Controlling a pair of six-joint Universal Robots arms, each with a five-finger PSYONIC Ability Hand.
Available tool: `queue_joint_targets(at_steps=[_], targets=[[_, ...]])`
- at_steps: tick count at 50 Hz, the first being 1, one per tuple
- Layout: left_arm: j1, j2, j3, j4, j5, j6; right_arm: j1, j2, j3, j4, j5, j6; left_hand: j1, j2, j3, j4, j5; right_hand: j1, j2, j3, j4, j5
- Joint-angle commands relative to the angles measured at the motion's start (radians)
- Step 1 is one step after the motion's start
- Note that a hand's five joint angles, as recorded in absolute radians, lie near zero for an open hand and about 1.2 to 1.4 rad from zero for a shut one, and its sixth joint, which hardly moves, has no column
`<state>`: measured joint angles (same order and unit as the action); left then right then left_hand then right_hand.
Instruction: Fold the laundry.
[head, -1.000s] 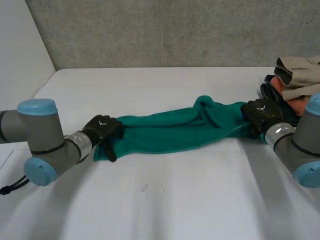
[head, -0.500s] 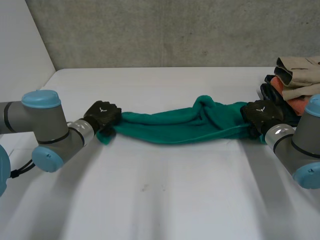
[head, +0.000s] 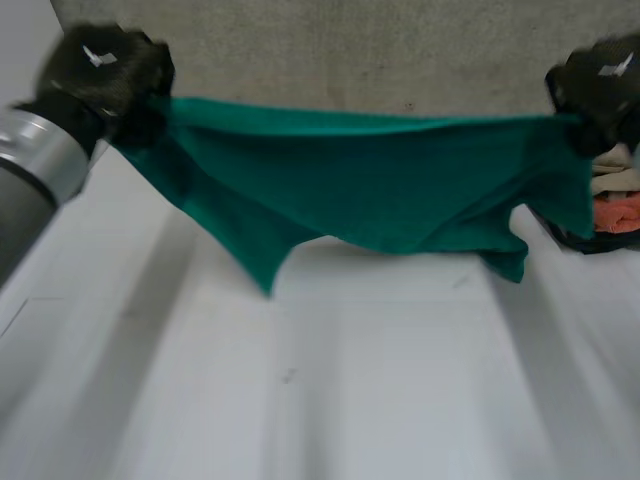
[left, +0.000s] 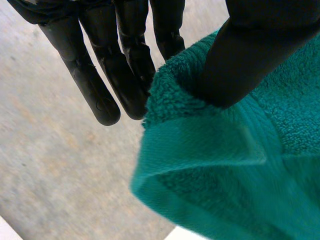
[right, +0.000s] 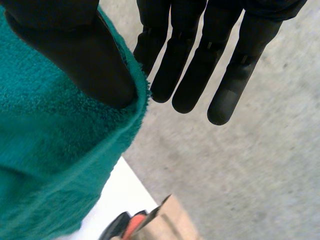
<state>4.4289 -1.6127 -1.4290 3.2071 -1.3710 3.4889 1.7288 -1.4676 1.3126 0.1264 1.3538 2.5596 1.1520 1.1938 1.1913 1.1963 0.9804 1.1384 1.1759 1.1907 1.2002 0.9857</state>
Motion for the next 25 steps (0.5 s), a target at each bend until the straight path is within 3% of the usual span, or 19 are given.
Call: queue_joint_targets(at_steps=[1, 6, 10, 17, 21, 25], targets=[[0.009, 0.100, -0.007, -0.115, 0.003, -0.005, 0.000, -0.069, -0.105, 0.176, -0.010, -0.065, 0.244, 0.202, 0.205, 0.200, 0.241, 0.258, 0.220, 0.206, 0.196, 0.236], [0.010, 0.054, -0.033, -0.135, -0.003, 0.001, 0.000, -0.010, -0.110, 0.193, 0.002, -0.098, 0.244, 0.202, 0.205, 0.200, 0.241, 0.258, 0.220, 0.206, 0.196, 0.236], [0.017, -0.073, -0.016, -0.131, -0.003, 0.002, 0.005, 0.111, -0.118, 0.194, 0.013, -0.125, 0.244, 0.202, 0.205, 0.200, 0.241, 0.258, 0.220, 0.206, 0.196, 0.236], [0.033, -0.384, 0.205, -0.116, 0.003, 0.028, 0.014, 0.324, -0.237, 0.161, 0.056, -0.144, 0.244, 0.202, 0.205, 0.200, 0.241, 0.258, 0.220, 0.206, 0.196, 0.236], [0.029, -0.515, 0.418, -0.018, -0.003, 0.032, 0.029, 0.446, -0.357, 0.037, 0.116, -0.115, 0.244, 0.202, 0.205, 0.200, 0.241, 0.258, 0.220, 0.206, 0.196, 0.236], [0.021, -0.570, 0.582, 0.202, -0.033, 0.016, 0.058, 0.490, -0.443, -0.247, 0.175, -0.012, 0.244, 0.202, 0.205, 0.200, 0.241, 0.258, 0.220, 0.206, 0.196, 0.236]])
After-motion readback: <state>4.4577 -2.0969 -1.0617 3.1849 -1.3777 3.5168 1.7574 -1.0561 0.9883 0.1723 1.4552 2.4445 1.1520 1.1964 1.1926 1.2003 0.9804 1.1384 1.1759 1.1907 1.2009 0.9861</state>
